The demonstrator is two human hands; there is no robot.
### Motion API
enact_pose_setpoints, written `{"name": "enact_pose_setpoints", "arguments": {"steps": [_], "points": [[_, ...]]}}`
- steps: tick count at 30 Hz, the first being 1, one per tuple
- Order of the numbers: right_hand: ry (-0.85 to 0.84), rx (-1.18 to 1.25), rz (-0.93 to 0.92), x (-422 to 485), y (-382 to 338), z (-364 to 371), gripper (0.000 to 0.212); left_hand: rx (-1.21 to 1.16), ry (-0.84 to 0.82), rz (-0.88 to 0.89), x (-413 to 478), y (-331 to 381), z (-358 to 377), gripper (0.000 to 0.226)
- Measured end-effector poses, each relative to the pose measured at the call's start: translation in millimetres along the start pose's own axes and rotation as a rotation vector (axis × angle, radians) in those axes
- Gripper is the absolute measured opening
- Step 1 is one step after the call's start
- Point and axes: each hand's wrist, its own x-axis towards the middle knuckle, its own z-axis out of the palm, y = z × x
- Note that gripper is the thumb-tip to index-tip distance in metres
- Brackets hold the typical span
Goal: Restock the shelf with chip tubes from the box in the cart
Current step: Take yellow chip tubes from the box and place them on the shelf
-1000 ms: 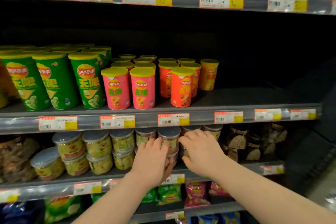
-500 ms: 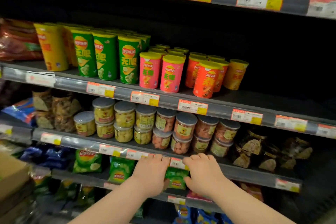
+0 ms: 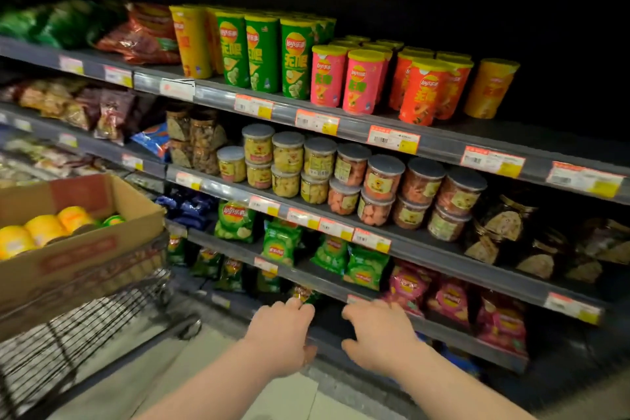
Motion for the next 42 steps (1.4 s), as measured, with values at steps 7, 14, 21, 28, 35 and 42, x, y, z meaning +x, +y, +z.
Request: {"name": "enact_pose_setpoints", "arguments": {"steps": [7, 14, 21, 28, 35, 42], "points": [[0.025, -0.039, -0.162, -10.2, -53.9, 14.1, 0.039, -0.054, 0.021, -0.190, -57.2, -30.8, 32.7, 0.051], [0.029, -0.040, -0.230, 2.7, -101.6, 3.5, 0.039, -0.156, 0.082, -0.263, -83.6, -72.6, 50.3, 0.054], [0.005, -0.072, -0.329, 51.1, -200.5, -17.4, 0.040, -0.253, 0.102, -0.385, -120.2, -170.7, 54.3, 0.053], [-0.011, -0.141, -0.416, 109.2, -323.8, -40.8, 0.042, -0.301, 0.131, -0.498, -161.9, -293.1, 58.8, 0.052], [-0.010, -0.134, -0.462, 144.2, -411.4, -51.0, 0.039, -0.318, 0.138, -0.573, -184.5, -383.7, 67.4, 0.057], [-0.036, -0.146, -0.456, 177.3, -440.2, -63.4, 0.044, -0.373, 0.142, -0.573, -178.9, -421.3, 72.5, 0.056]]}}
